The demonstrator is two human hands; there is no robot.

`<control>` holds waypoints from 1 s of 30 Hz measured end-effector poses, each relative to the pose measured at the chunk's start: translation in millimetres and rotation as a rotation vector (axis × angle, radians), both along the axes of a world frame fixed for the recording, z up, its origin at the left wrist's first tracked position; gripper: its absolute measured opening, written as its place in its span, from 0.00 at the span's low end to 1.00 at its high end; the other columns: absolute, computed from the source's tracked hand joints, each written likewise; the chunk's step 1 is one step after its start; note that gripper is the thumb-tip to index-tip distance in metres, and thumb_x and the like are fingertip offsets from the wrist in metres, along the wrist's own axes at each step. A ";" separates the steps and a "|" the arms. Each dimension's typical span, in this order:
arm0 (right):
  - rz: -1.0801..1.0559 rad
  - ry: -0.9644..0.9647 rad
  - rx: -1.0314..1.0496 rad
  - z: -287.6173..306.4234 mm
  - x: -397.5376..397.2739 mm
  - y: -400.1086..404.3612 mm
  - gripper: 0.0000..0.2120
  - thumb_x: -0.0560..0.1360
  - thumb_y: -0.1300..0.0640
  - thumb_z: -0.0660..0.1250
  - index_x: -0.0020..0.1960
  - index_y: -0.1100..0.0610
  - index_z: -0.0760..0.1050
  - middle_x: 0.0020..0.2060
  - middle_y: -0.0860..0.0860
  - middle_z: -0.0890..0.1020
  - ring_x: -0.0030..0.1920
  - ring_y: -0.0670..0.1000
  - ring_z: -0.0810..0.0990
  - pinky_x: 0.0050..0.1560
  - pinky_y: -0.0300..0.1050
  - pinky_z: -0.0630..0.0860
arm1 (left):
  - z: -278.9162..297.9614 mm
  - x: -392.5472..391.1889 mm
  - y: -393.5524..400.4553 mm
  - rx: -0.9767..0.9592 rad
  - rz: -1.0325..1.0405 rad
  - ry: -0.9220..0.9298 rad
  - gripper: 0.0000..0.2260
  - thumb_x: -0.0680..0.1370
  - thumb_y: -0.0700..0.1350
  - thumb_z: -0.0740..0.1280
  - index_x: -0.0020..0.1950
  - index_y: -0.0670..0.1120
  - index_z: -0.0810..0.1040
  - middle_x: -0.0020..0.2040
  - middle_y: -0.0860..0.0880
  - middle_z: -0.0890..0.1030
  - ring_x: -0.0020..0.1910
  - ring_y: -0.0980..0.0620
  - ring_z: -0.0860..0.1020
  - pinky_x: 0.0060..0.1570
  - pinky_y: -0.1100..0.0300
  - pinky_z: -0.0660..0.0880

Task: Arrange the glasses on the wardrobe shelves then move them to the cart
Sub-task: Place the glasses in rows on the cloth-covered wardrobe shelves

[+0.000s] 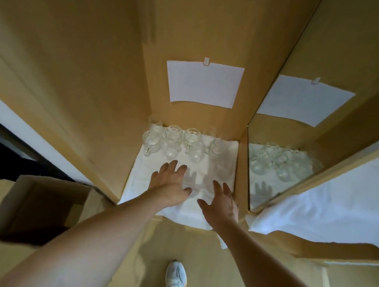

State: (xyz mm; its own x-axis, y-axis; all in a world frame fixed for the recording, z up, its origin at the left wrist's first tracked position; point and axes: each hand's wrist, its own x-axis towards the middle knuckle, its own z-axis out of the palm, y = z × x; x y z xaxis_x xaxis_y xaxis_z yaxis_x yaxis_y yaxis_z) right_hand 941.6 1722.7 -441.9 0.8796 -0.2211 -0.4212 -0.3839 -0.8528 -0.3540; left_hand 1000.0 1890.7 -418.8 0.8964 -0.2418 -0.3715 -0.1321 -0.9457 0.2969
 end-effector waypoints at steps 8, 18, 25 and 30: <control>-0.046 0.027 -0.017 -24.9 49.0 3.7 0.38 0.78 0.38 0.65 0.82 0.48 0.54 0.81 0.53 0.57 0.77 0.58 0.61 0.74 0.53 0.64 | -27.9 43.2 0.4 -0.003 0.051 0.035 0.35 0.78 0.61 0.64 0.81 0.51 0.58 0.82 0.45 0.57 0.79 0.42 0.57 0.72 0.46 0.65; -0.196 0.129 -0.048 -78.5 103.0 17.5 0.39 0.78 0.37 0.65 0.82 0.51 0.53 0.81 0.57 0.56 0.78 0.60 0.58 0.72 0.55 0.65 | -91.6 117.3 -4.2 -0.109 0.037 0.094 0.35 0.78 0.60 0.67 0.80 0.50 0.58 0.81 0.44 0.58 0.79 0.42 0.59 0.72 0.45 0.65; -0.338 0.154 -0.066 -121.3 149.1 7.9 0.40 0.78 0.38 0.66 0.81 0.51 0.53 0.80 0.58 0.57 0.77 0.62 0.59 0.73 0.56 0.64 | -143.9 170.3 -21.6 -0.163 0.014 0.143 0.38 0.79 0.60 0.67 0.82 0.48 0.53 0.82 0.43 0.55 0.80 0.41 0.55 0.73 0.45 0.64; -0.488 0.145 -0.050 -150.6 180.8 -10.4 0.41 0.77 0.41 0.69 0.81 0.51 0.53 0.80 0.59 0.57 0.77 0.63 0.60 0.73 0.56 0.65 | -172.8 196.2 -26.4 -0.167 -0.031 0.159 0.40 0.79 0.60 0.67 0.83 0.49 0.50 0.83 0.43 0.52 0.80 0.42 0.54 0.73 0.46 0.64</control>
State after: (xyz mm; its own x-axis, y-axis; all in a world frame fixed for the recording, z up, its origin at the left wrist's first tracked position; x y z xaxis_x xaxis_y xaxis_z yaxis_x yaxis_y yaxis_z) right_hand 1122.4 1712.3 -592.5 0.6020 -0.6148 -0.5095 -0.7839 -0.5764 -0.2308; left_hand 1196.2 1864.3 -591.5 0.8208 -0.3384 -0.4601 -0.0995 -0.8780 0.4682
